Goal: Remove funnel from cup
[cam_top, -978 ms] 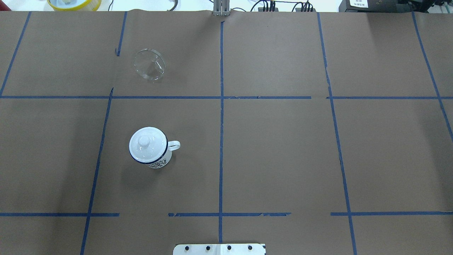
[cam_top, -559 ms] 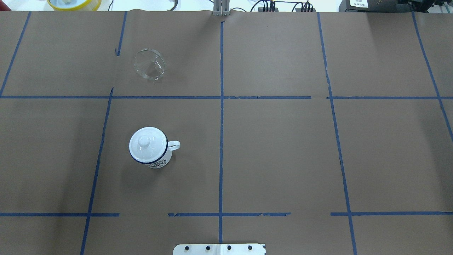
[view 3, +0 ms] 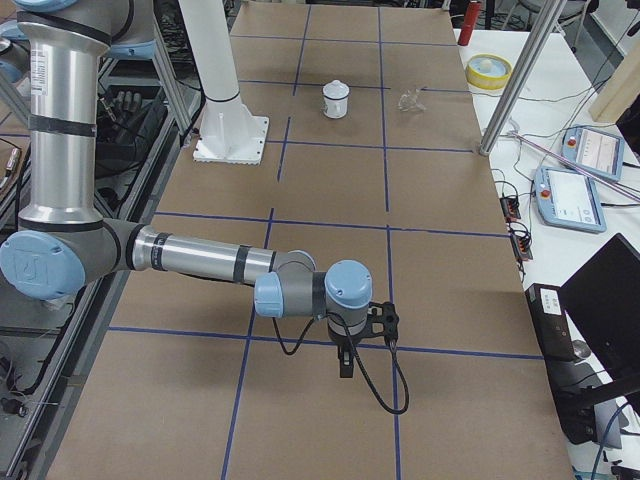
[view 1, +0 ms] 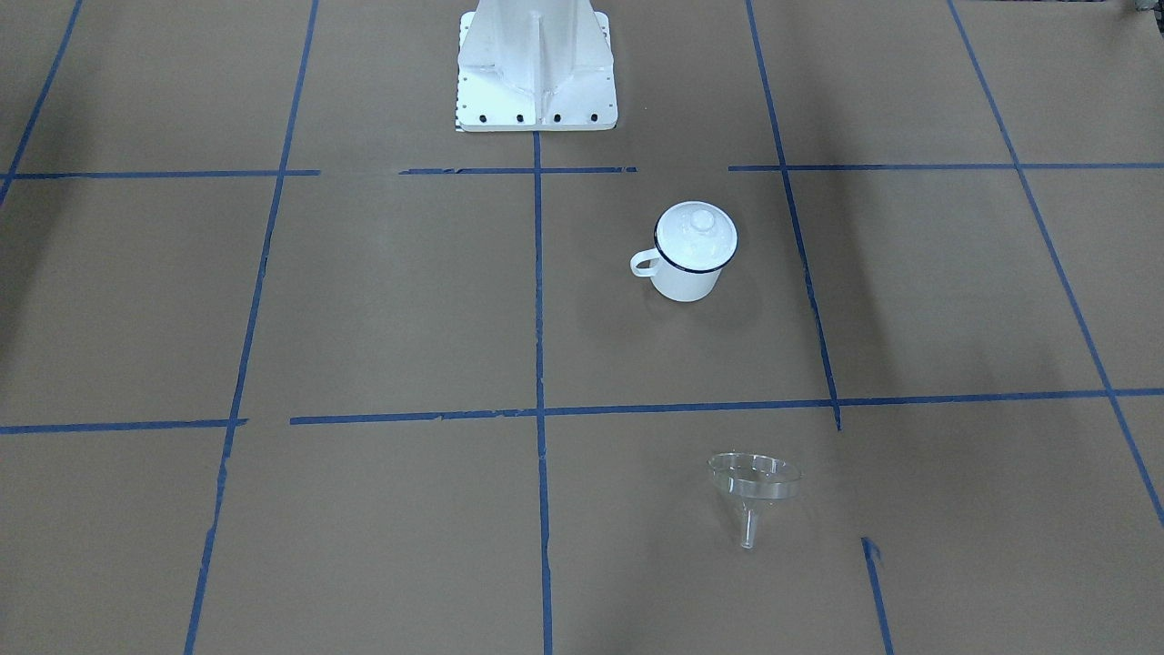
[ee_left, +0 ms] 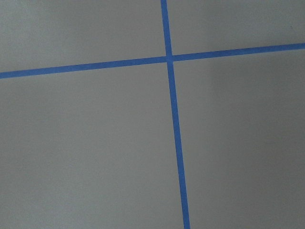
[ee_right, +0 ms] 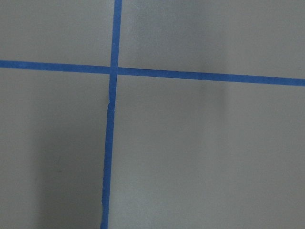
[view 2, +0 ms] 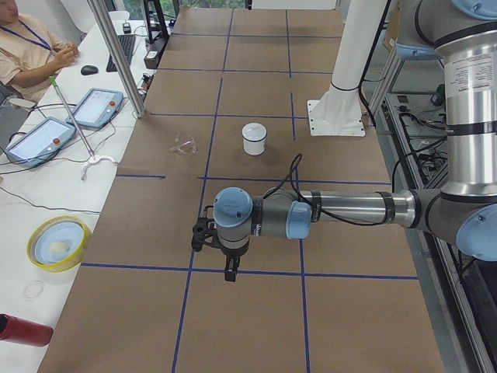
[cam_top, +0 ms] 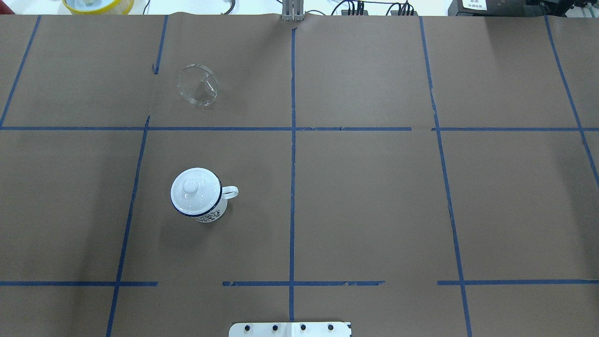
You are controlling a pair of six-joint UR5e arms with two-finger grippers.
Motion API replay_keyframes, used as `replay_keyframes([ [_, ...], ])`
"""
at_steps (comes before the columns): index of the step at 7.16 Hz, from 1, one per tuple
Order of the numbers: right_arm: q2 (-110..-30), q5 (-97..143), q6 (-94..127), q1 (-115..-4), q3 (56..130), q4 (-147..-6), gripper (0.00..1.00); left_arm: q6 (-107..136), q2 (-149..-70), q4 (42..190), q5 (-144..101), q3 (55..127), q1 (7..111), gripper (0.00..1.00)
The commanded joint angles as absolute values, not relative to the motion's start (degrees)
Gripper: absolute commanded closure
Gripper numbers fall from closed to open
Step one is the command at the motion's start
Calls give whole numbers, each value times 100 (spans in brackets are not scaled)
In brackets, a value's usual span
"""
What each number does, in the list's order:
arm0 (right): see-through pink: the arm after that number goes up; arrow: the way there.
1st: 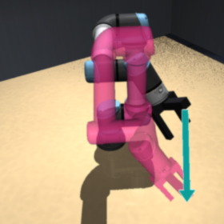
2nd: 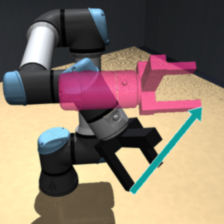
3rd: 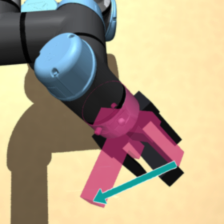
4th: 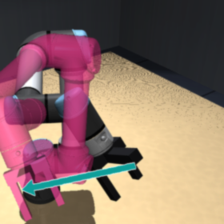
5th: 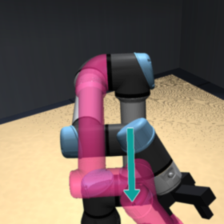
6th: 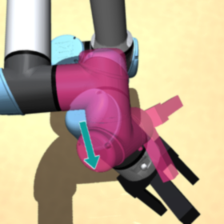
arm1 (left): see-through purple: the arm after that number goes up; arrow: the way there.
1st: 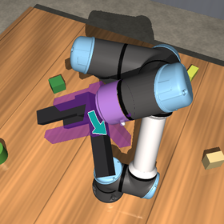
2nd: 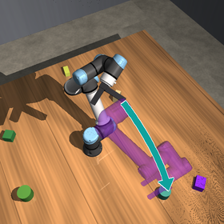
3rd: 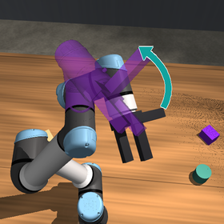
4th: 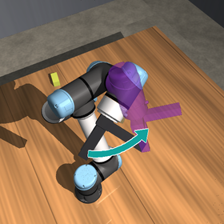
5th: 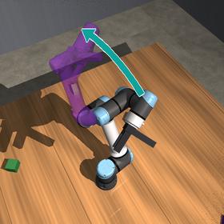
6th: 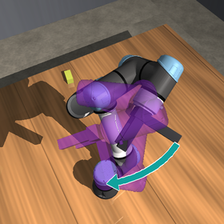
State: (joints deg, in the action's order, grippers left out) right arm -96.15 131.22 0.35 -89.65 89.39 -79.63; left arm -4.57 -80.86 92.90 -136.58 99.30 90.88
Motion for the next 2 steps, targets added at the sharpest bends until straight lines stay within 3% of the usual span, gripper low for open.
replay_keyframes([
  [1,-9615,13122,35,-8965,8938,-7963,0,-457,-8086,9290,-13658,9958,9088,0],
  [2,-9615,13122,35,-8965,8938,-7963,0,-457,-8086,9290,-13658,9958,9088,0],
])
